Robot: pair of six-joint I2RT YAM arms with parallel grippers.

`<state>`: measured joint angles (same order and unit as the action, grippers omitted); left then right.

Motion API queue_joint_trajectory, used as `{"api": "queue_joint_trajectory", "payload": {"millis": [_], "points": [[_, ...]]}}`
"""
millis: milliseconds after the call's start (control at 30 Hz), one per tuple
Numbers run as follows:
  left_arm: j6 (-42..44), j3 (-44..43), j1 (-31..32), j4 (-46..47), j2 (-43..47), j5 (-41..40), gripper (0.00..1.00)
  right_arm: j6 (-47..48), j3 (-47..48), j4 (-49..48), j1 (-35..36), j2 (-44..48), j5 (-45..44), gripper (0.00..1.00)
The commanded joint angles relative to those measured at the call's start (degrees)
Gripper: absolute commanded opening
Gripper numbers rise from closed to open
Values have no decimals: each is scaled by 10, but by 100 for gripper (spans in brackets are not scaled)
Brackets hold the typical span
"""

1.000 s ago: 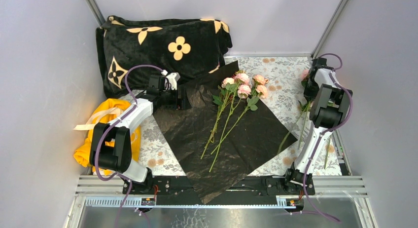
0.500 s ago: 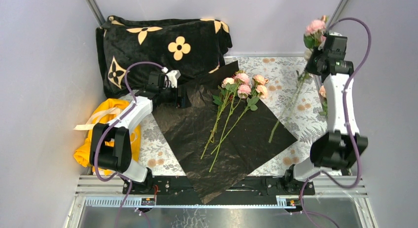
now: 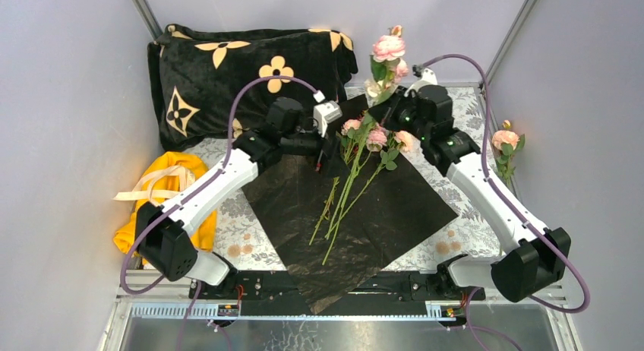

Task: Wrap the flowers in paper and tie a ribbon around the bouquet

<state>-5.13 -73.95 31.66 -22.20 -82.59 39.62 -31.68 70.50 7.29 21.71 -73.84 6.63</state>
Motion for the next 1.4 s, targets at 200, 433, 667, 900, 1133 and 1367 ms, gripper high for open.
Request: {"api": "queue_joint_trajectory", "payload": {"millis": [200,433,667,900,1133,1367], "points": [[-30,-7,44,6,-92,-13,62,-17,23,-53,61,-32,-35,0],[-25,6,45,11,-87,0,20,30,48,8,62,-49,-48,0],[-7,33,44,17,-72,-3,0,112,68,84,61,-67,-46,0],[-145,98,17,143,-79,-55,0,144,24,139,61,-75,-74,26],[-202,112,12,161,-136,-136,0,114,-65,103,60,-101,-80,44],[-217,140,1,180,-157,-187,0,99,-125,24,61,-132,-24,55]]}}
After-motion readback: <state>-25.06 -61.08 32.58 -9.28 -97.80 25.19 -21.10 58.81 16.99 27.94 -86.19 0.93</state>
